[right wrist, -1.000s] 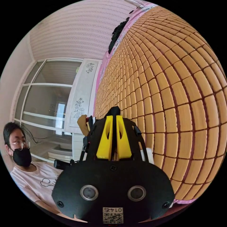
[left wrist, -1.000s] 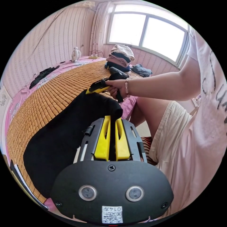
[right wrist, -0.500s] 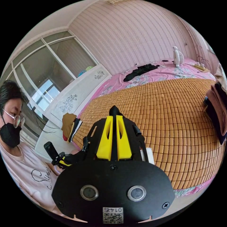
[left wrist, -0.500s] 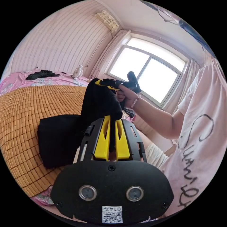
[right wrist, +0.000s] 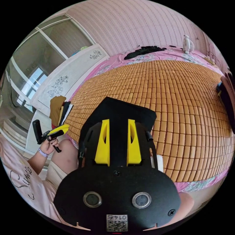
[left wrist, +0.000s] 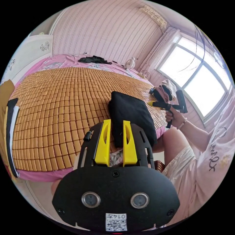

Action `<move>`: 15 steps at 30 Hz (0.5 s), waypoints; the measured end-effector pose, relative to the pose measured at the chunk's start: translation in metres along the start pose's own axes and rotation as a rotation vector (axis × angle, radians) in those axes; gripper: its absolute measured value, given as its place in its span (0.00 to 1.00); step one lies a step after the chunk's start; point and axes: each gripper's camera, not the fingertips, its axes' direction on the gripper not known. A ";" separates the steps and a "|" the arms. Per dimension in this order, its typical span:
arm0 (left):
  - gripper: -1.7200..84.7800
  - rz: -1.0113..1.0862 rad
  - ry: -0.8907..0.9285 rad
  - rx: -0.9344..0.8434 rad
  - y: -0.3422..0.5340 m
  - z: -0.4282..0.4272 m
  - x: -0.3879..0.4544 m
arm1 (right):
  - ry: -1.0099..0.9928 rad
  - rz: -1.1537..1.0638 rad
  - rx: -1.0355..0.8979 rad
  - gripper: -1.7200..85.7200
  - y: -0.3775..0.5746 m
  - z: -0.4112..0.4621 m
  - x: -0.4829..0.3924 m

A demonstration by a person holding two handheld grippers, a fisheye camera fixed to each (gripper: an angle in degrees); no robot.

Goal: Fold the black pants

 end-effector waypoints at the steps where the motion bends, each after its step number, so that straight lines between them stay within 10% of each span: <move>1: 0.13 0.021 0.019 0.002 -0.007 0.010 -0.002 | 0.031 0.041 -0.005 0.17 0.011 -0.001 0.007; 15: 0.16 -0.096 0.191 -0.158 -0.005 0.105 -0.020 | -0.219 0.238 -0.015 0.06 0.053 0.031 0.026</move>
